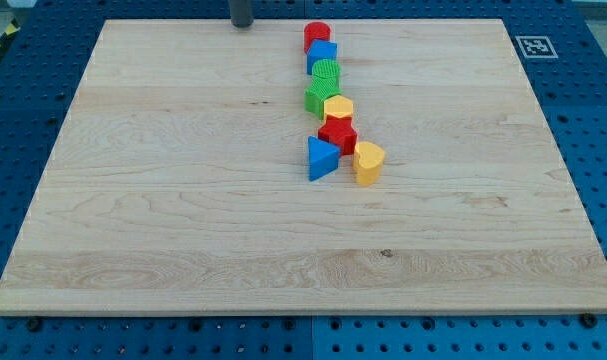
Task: Slide the group of blocks to the down a bit
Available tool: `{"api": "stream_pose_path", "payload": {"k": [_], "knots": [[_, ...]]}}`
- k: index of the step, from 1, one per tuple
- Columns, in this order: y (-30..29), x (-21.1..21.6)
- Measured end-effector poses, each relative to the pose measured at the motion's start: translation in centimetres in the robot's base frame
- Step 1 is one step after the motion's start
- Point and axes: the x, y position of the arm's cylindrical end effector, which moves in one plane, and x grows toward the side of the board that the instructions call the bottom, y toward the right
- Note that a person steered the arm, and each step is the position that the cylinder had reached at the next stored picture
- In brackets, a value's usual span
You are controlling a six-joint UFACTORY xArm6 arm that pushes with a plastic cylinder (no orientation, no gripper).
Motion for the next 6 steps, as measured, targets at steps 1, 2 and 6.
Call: {"api": "stream_pose_path", "payload": {"k": [1,2,6], "knots": [[2.2,0.2],[6.1,0.1],[12.9,2.7]]}}
